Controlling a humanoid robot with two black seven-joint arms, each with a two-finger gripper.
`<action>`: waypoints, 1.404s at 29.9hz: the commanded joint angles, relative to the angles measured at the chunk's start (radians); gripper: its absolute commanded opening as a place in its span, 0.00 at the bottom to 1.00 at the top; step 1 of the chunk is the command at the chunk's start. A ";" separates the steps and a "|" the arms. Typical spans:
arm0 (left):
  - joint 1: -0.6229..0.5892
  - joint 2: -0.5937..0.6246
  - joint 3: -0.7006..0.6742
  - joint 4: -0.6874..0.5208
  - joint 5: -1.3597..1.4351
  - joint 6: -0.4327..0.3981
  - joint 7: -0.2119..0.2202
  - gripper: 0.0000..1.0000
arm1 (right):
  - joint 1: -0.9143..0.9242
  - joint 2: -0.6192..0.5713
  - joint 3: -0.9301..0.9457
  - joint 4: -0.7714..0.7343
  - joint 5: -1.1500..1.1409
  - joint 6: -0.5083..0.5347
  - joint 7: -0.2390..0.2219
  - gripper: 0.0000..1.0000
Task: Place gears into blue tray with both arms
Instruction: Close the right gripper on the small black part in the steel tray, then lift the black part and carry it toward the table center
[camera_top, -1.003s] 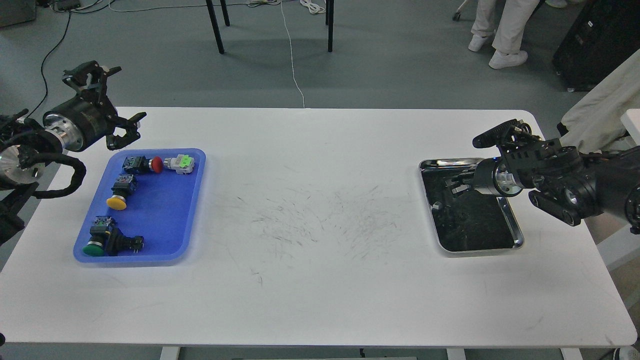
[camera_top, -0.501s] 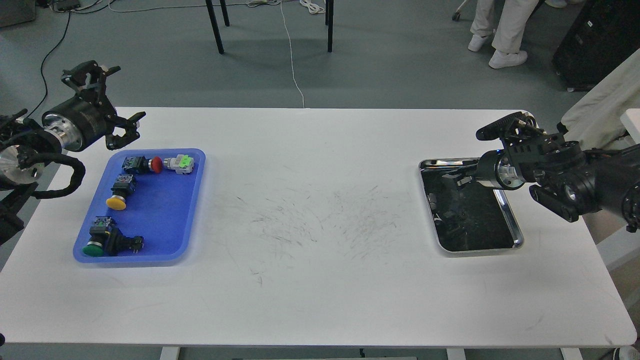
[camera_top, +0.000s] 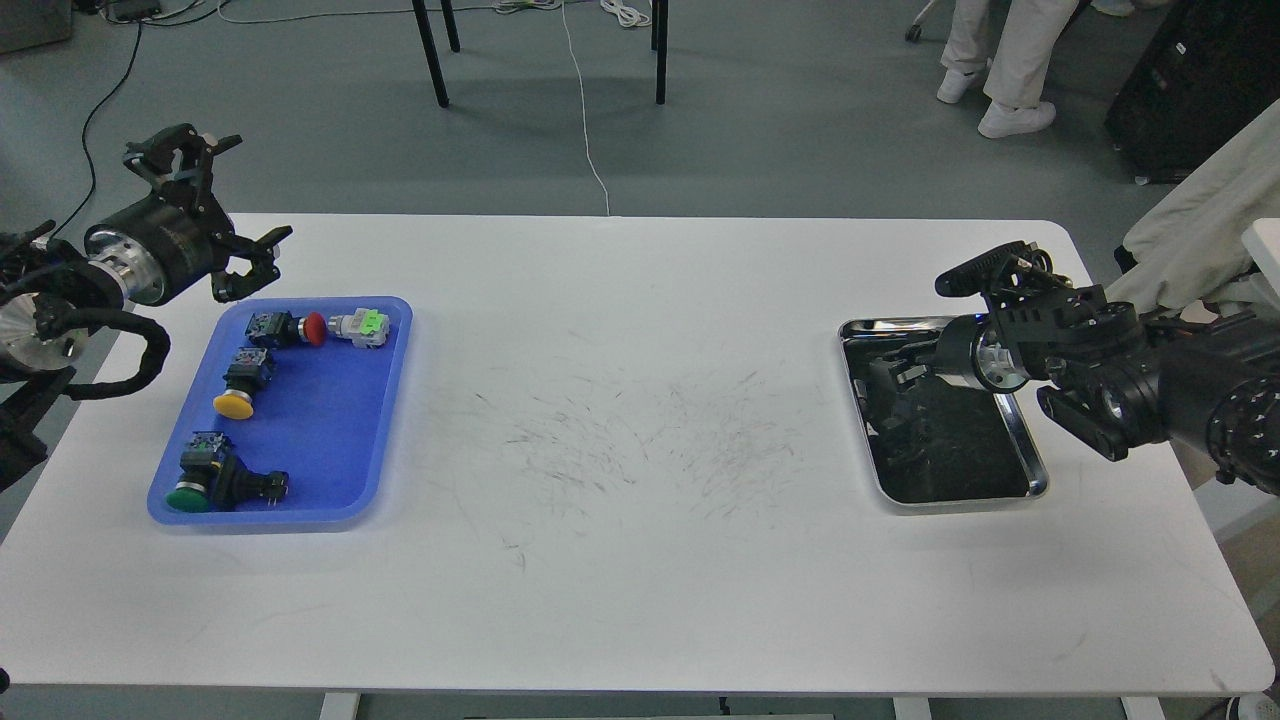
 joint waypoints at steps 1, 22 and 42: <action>0.001 0.000 0.000 0.000 0.000 0.001 0.000 0.99 | -0.001 0.000 -0.010 0.001 -0.002 0.006 0.011 0.46; 0.001 0.000 0.000 0.000 0.000 0.000 0.000 0.99 | -0.001 0.000 -0.016 -0.002 -0.011 0.004 0.042 0.01; 0.001 0.007 -0.001 -0.006 0.000 0.001 0.003 0.99 | 0.167 0.040 -0.001 0.008 -0.006 -0.075 0.061 0.01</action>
